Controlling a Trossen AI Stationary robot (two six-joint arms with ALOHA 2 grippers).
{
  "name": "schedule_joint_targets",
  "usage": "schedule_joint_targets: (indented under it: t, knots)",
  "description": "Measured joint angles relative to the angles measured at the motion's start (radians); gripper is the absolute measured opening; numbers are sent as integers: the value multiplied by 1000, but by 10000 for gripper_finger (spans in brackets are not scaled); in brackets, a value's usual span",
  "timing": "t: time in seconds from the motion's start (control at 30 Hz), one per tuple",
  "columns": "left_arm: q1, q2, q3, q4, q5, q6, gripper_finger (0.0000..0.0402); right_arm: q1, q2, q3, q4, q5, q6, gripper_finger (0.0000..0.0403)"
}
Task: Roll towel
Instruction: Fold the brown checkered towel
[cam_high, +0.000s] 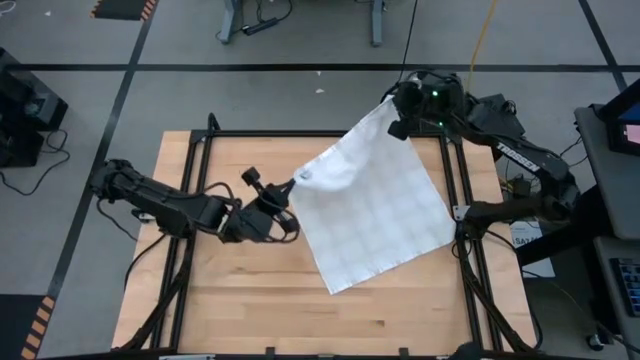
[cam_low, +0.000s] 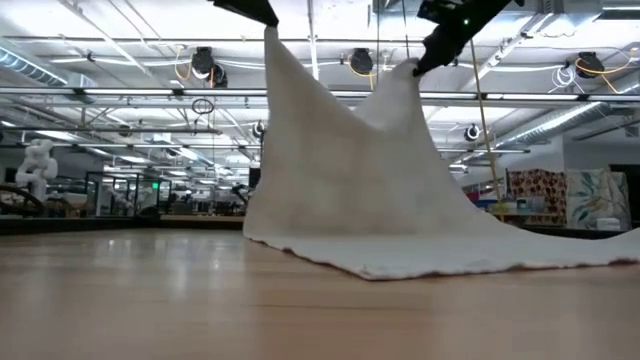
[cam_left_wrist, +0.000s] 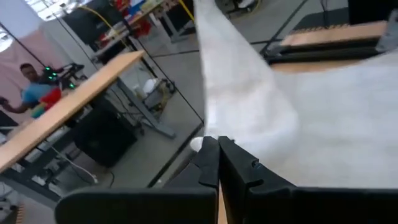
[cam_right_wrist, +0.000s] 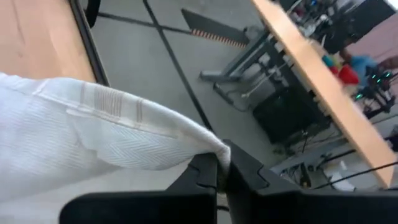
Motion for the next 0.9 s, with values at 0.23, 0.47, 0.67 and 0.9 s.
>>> schedule_joint_targets:
  t: [0.23,0.47,0.67,0.9]
  knots:
    - [46,-19,-1,-11,114,5,3,1,9,0,-91,4,64,9]
    - [29,-20,-24,-51,380,-96,3,4,-9,0,-335,-1,177,10]
    - [-5,21,-97,79,553,-134,3,4,-9,0,-583,0,283,10]
    - [-23,130,-117,148,570,-174,3,5,-9,0,-730,-9,440,10]
